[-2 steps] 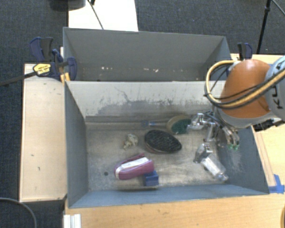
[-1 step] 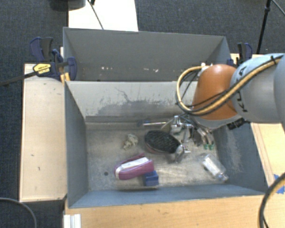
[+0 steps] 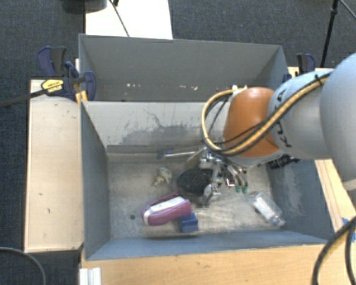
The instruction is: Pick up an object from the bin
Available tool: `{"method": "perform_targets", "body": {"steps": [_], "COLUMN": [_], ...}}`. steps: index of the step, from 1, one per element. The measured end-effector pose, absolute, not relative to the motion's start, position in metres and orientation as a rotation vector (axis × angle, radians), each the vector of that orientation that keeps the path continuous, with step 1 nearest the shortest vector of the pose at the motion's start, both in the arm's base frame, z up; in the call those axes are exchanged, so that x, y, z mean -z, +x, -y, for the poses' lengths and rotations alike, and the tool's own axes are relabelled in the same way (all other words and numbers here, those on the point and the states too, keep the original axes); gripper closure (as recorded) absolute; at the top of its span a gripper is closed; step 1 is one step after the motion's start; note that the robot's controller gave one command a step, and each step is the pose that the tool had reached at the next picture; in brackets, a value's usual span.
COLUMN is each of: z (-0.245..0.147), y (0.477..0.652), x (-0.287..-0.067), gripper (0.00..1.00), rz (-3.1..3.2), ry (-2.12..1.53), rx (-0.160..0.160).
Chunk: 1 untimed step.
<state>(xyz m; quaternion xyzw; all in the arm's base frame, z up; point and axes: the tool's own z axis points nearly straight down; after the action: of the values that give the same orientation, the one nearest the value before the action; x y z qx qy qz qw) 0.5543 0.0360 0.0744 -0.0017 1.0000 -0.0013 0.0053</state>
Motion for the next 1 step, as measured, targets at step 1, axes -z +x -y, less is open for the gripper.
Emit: {"method": "perform_targets", "body": {"steps": [1], "z": [-0.0346], "y": [0.5541], "x": [-0.0753], "gripper": [1.0], "rz": [-3.134], "ry": [-0.01], "rx": [0.005]}}
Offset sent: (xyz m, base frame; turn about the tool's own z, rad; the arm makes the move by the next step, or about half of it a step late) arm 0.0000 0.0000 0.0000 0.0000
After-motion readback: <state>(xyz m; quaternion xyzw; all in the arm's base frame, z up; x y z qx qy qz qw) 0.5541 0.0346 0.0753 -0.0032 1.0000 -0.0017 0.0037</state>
